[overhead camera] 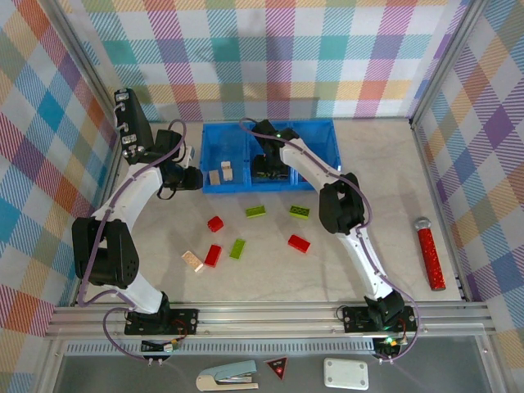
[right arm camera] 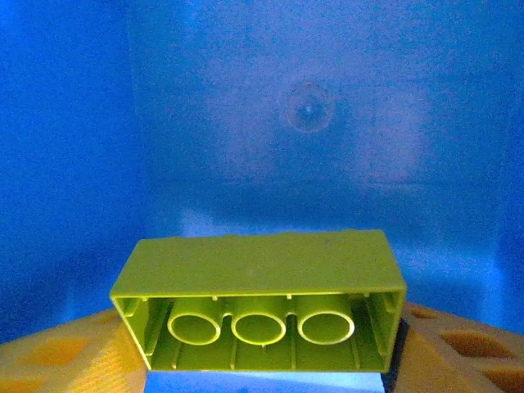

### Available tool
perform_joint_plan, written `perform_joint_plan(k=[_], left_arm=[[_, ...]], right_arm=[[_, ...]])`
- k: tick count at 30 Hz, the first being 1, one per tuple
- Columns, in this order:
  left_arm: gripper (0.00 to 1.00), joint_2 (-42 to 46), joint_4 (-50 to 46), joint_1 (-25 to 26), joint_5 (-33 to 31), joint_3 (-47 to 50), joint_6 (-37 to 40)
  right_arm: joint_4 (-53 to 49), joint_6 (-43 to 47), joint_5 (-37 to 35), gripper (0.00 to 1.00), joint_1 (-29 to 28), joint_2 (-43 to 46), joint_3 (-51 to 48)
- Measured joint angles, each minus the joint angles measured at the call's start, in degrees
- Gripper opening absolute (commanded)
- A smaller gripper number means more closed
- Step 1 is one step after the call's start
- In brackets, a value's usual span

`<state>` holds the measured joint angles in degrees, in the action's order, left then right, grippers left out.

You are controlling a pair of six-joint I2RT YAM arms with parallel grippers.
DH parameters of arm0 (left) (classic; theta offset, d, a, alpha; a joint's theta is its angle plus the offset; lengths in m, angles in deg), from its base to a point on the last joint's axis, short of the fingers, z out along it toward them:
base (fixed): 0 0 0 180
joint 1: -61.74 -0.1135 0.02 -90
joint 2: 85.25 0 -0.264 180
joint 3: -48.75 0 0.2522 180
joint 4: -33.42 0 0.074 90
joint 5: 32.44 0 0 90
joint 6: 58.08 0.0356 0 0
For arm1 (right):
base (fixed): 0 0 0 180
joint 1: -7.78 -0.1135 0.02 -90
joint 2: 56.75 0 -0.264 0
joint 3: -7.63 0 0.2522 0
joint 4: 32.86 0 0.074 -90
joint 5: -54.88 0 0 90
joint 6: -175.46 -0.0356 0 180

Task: Sort the legos into containers by color
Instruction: Place the lego in the container.

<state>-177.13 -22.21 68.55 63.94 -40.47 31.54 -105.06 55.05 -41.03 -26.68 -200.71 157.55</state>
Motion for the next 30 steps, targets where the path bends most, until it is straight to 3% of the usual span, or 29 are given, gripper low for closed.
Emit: perform_joint_plan(k=[14, 23, 30], left_arm=[[0.44, 0.00, 0.00, 0.00, 0.02, 0.00, 0.00], [0.44, 0.00, 0.00, 0.04, 0.04, 0.00, -0.02], [0.46, 0.00, -1.16, 1.07, 0.04, -0.15, -0.07]], right_arm=[[-0.39, 1.38, -0.94, 0.75, 0.00, 1.77, 0.02], [-1.33, 5.35, 1.33, 0.73, -0.79, 12.00, -3.43], [-2.86, 10.45, 4.37, 0.74, -1.60, 19.08, -13.49]])
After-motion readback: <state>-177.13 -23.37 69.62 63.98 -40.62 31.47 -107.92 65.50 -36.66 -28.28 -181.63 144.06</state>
